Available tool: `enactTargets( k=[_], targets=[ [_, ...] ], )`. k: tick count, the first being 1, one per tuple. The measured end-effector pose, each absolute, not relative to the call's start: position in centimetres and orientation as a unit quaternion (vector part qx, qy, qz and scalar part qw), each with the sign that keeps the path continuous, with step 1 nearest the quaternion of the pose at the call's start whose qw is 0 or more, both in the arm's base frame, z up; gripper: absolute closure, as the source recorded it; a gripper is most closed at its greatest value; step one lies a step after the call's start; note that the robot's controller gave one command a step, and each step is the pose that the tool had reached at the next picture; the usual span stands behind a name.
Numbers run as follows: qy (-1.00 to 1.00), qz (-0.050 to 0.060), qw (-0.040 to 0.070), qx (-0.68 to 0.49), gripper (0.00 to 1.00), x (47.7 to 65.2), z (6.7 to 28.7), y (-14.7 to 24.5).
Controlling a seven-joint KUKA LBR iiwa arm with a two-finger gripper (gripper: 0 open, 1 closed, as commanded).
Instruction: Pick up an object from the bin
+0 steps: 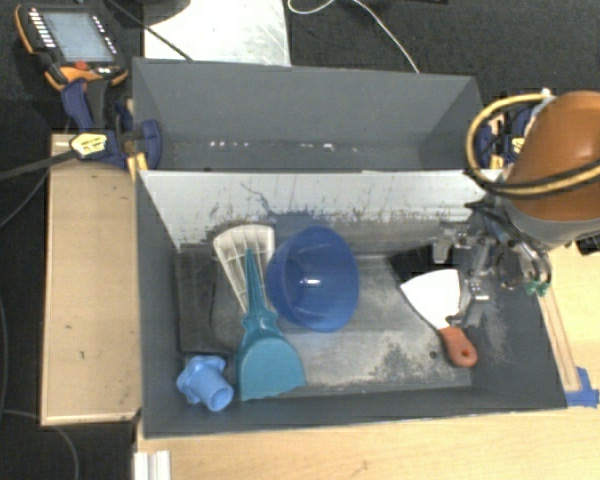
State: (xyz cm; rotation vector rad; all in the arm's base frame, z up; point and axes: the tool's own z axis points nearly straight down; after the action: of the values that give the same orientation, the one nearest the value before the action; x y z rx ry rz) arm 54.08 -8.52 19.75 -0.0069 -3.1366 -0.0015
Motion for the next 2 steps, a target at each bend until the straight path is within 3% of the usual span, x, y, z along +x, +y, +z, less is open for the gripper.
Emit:
enactTargets(
  k=[1,2],
  targets=[
    [-1.000,0.000,-0.002,0.000,0.00,54.2,20.2,-8.5],
    [-0.986,-0.001,0.000,0.166,0.00,53.1,13.3,-1.2]
  ],
)
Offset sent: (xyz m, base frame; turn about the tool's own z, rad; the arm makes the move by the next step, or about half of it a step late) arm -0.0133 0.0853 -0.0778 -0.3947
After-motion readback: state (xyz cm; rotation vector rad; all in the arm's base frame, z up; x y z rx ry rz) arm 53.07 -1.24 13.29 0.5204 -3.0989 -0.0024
